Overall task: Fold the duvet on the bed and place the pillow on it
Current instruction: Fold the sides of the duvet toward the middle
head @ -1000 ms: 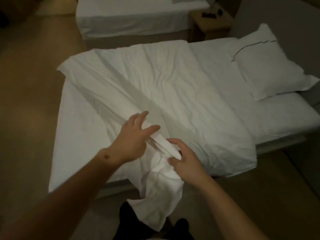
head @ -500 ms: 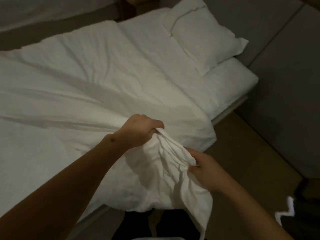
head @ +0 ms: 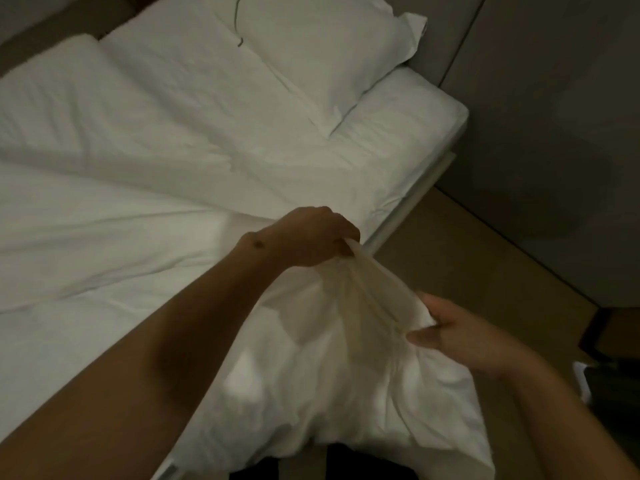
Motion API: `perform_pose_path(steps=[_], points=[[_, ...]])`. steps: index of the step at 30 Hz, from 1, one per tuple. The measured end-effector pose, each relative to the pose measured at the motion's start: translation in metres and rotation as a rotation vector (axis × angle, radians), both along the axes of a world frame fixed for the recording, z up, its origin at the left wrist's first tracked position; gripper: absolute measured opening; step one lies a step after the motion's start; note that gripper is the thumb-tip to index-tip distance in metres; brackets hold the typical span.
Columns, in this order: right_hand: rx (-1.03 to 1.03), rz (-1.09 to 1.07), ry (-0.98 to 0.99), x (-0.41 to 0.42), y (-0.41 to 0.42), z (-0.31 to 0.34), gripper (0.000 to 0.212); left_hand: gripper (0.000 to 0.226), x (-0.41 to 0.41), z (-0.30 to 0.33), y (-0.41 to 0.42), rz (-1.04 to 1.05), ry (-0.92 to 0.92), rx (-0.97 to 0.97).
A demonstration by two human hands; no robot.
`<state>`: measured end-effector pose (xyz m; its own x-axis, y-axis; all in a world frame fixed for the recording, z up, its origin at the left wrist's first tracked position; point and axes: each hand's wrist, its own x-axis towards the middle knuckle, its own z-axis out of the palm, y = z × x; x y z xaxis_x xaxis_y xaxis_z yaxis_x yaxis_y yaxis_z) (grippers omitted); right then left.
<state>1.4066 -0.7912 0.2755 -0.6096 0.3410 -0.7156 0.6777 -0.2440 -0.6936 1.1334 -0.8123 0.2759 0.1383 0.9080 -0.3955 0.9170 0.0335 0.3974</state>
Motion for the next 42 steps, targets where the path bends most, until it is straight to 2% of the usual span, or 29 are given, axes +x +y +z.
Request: perform_pose_path(steps=[2, 5, 6, 8, 12, 17, 19, 23, 25, 29, 34, 37, 42], points=[[0.007, 0.094, -0.007, -0.005, 0.053, -0.037, 0.041, 0.028, 0.000, -0.044, 0.052, 0.011, 0.030, -0.066], [0.136, 0.307, -0.144, -0.029, 0.098, -0.141, 0.066, 0.035, 0.003, -0.142, 0.095, 0.035, 0.143, -0.195], [0.196, 0.357, -0.221, -0.034, 0.104, -0.181, 0.074, 0.046, 0.008, -0.174, 0.096, 0.047, 0.202, -0.245], [0.349, 0.363, -0.338, -0.041, 0.108, -0.246, 0.076, 0.068, 0.019, -0.227, 0.085, 0.110, 0.274, -0.285], [0.537, 0.215, -0.252, -0.054, 0.097, -0.309, 0.085, 0.071, 0.033, -0.278, 0.035, 0.242, 0.331, -0.015], [0.725, 0.184, -0.122, -0.078, 0.083, -0.334, 0.094, 0.074, 0.027, -0.292, -0.007, 0.397, 0.326, 0.090], [0.782, 0.196, -0.084, -0.095, 0.090, -0.332, 0.093, 0.077, 0.015, -0.289, -0.018, 0.520, 0.310, 0.077], [0.832, 0.295, -0.007, -0.138, 0.090, -0.315, 0.089, 0.088, -0.004, -0.302, -0.043, 0.694, 0.268, -0.212], [0.857, 0.326, 0.018, -0.159, 0.082, -0.294, 0.088, 0.084, -0.004, -0.299, -0.056, 0.732, 0.231, -0.257], [0.892, 0.441, 0.185, -0.194, 0.035, -0.227, 0.082, 0.067, -0.006, -0.232, -0.090, 1.045, 0.105, -0.070], [0.775, 0.595, 0.193, -0.220, -0.057, -0.150, 0.082, 0.065, 0.002, -0.138, -0.169, 1.342, 0.099, 0.036], [0.734, 0.688, 0.218, -0.231, -0.127, -0.098, 0.078, 0.061, 0.020, -0.100, -0.235, 1.518, 0.094, 0.083], [0.779, 0.937, 0.297, -0.242, -0.264, -0.026, 0.075, 0.061, 0.048, -0.055, -0.377, 1.773, 0.141, 0.117]])
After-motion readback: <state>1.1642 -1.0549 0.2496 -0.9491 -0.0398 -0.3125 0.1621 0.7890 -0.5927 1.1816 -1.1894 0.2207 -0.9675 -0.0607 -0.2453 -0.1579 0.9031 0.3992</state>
